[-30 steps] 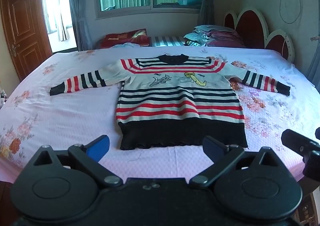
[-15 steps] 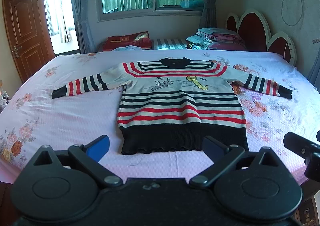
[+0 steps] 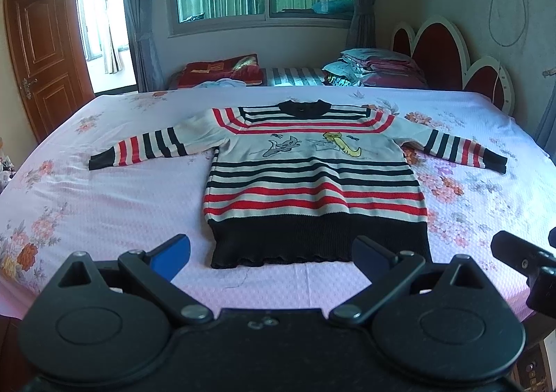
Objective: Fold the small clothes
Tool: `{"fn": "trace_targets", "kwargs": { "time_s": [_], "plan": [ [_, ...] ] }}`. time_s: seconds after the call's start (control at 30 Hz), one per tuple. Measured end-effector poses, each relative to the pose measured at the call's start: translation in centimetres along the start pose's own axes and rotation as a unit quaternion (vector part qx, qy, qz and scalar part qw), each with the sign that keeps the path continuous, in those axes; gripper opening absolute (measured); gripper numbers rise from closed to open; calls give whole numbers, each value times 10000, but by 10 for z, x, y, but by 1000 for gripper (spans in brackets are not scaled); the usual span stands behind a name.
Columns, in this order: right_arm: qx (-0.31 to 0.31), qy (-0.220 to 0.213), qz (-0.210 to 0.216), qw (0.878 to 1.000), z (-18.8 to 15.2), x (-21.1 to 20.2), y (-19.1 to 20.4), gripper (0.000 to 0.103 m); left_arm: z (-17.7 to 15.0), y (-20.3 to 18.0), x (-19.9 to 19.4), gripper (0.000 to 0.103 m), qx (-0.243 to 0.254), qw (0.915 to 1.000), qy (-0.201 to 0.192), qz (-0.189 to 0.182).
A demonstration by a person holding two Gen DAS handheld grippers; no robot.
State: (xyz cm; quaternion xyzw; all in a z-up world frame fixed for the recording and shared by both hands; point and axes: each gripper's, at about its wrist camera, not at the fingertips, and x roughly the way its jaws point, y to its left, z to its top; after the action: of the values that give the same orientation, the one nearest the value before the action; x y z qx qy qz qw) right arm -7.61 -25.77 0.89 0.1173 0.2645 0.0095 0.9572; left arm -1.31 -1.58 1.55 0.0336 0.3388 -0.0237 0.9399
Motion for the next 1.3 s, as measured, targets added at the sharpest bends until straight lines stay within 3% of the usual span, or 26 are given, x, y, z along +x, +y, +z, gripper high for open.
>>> {"fn": "trace_targets", "kwargs": {
  "time_s": [1.3],
  "plan": [
    [9,22,-49,10000,-1,8,1,103,2,5,1,100,-34,10000,36,47]
  ]
}}
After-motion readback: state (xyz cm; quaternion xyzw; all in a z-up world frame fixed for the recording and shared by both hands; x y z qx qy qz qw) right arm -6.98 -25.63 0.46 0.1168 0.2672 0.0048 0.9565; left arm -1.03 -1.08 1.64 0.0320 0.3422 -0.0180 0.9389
